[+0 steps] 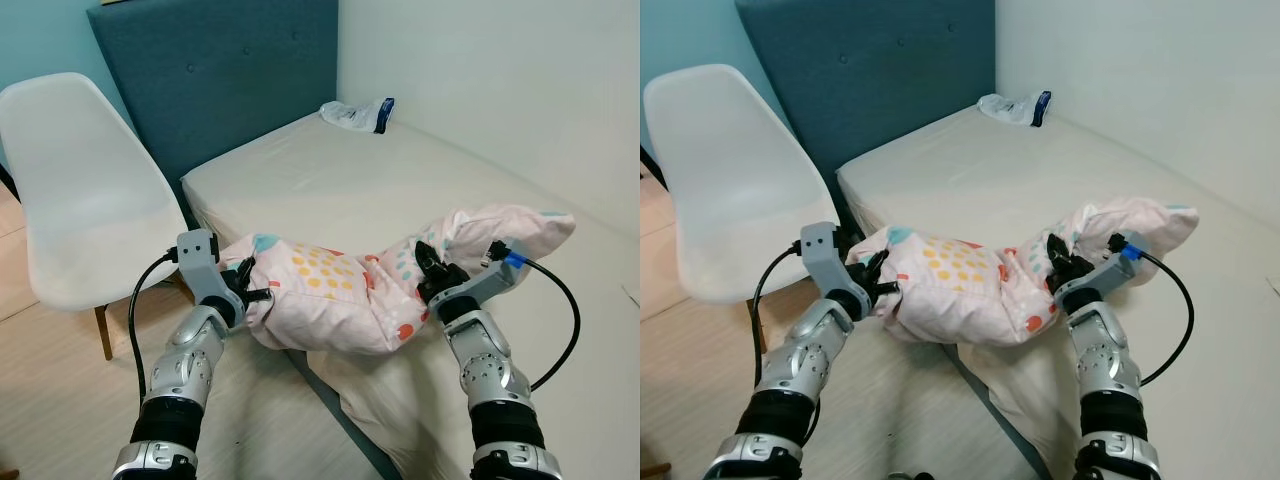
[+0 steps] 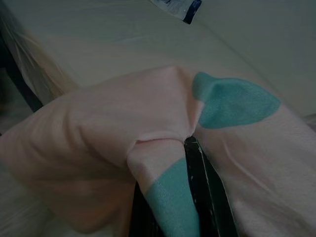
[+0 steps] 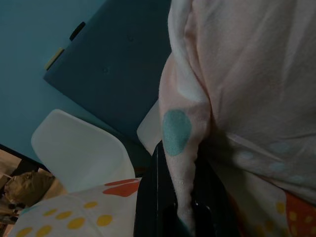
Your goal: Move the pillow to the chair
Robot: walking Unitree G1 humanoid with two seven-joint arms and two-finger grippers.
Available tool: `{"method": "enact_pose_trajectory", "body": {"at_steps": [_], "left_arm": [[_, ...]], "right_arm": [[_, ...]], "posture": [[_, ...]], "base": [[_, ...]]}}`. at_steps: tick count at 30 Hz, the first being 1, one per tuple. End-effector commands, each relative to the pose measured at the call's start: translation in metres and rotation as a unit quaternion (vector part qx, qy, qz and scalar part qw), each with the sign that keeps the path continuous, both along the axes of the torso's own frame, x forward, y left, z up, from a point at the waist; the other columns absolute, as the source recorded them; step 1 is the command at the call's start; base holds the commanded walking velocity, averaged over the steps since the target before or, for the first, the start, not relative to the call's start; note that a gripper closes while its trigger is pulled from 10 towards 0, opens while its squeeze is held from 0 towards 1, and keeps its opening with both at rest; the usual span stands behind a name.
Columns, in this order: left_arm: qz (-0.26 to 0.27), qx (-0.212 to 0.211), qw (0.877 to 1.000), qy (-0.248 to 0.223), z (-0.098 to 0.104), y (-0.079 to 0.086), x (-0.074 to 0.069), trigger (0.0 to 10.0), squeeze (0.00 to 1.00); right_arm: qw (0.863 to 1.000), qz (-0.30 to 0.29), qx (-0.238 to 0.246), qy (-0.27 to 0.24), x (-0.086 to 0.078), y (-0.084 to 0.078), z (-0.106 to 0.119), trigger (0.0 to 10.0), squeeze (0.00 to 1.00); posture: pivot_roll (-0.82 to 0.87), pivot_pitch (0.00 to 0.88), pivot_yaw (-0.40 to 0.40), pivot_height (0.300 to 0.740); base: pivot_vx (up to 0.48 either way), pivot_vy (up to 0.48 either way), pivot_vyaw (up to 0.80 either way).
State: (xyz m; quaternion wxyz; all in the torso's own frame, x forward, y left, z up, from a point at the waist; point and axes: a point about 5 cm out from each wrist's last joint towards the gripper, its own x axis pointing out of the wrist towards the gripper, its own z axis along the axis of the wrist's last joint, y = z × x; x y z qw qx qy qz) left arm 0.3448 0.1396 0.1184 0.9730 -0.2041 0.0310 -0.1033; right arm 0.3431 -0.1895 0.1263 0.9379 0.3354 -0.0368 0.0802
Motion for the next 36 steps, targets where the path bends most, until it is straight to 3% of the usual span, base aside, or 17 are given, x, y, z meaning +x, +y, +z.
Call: {"method": "enact_pose_trajectory", "body": {"at_steps": [1, 9, 16, 26, 36], "left_arm": [[-0.002, 0.004, 1.000, -0.009, 0.001, -0.002, 0.000, 10.0, 0.00], [-0.001, 0.001, 1.000, -0.009, 0.000, -0.003, -0.001, 10.0, 0.00], [-0.001, 0.000, 1.000, -0.007, -0.002, -0.003, -0.003, 10.0, 0.00], [0.011, -0.001, 1.000, -0.007, -0.003, 0.000, -0.004, 10.0, 0.00], [0.077, 0.001, 0.997, -0.028, 0.009, 0.026, 0.000, 10.0, 0.00]], "right_arm": [[1.000, 0.020, 0.004, -0.013, 0.000, 0.009, 0.003, 10.0, 0.00], [1.000, 0.029, -0.009, -0.007, 0.000, 0.013, 0.000, 10.0, 0.00], [0.996, 0.064, -0.061, -0.016, -0.005, 0.026, -0.002, 10.0, 0.00], [0.993, 0.090, -0.067, -0.038, -0.008, 0.034, 0.002, 10.0, 0.00], [0.990, 0.107, -0.069, -0.058, -0.010, 0.038, 0.007, 10.0, 0.00]], "posture": [[-0.05, 0.158, 0.039, 0.740], [-0.06, 0.159, 0.037, 0.740], [-0.06, 0.160, 0.035, 0.740], [-0.06, 0.164, 0.030, 0.740], [-0.06, 0.167, 0.028, 0.740]], "base": [[0.270, 0.000, 0.00], [0.299, 0.000, 0.00], [0.315, 0.000, 0.00], [0.312, 0.000, 0.77], [0.084, 0.000, 0.77]]}}
